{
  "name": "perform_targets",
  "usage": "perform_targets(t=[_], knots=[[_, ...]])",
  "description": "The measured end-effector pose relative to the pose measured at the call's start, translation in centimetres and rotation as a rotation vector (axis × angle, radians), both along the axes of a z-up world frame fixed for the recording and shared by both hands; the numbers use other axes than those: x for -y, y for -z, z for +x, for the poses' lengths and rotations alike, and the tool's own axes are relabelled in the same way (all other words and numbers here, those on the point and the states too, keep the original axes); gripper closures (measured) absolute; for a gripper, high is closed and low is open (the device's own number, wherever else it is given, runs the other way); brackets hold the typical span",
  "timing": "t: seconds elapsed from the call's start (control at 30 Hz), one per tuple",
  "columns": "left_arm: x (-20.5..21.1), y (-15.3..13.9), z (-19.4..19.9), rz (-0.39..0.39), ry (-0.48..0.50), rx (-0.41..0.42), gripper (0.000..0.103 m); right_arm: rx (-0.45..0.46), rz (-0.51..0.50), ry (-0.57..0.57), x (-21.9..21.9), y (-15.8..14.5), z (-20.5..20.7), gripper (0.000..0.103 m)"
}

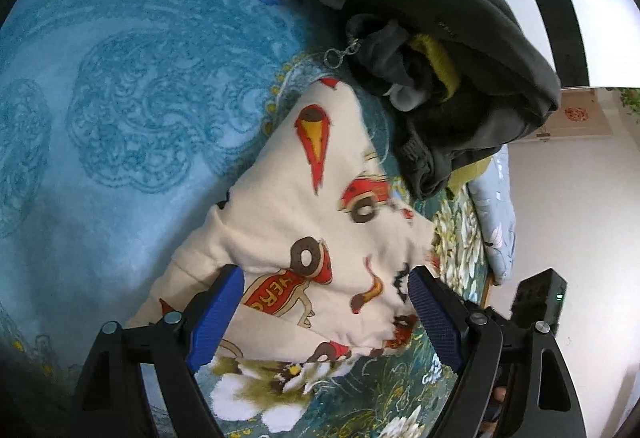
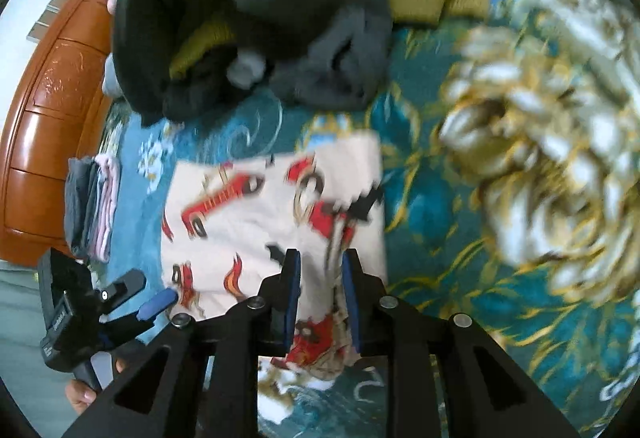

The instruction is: Fold clothes

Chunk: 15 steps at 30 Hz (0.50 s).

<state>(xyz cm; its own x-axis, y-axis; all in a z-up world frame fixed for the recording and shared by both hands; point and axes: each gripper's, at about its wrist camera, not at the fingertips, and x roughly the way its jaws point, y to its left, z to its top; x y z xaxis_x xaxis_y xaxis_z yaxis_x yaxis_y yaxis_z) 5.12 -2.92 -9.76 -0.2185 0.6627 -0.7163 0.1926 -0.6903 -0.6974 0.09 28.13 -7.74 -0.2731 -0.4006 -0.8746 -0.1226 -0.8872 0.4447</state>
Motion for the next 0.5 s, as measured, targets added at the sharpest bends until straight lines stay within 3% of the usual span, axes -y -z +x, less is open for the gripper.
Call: perform_targets(t=[0.27,0.4,0.5], knots=[[-0.3,0.0,0.0,-0.017,0.003,0.0,0.017,-0.047,0.02,-0.214,4.4,-0.2,0.6,0.081],[0.1,0.9,-0.1,0.004,-0.016,0.046,0.016,-0.027,0.062,-0.163,3.7,1.8,0.4,0.081],[0.3,1.5,-0.2,0.033,-0.028,0.075,0.016,0.003,0.017,-0.114,2.5,3.2,0.2,0.082]])
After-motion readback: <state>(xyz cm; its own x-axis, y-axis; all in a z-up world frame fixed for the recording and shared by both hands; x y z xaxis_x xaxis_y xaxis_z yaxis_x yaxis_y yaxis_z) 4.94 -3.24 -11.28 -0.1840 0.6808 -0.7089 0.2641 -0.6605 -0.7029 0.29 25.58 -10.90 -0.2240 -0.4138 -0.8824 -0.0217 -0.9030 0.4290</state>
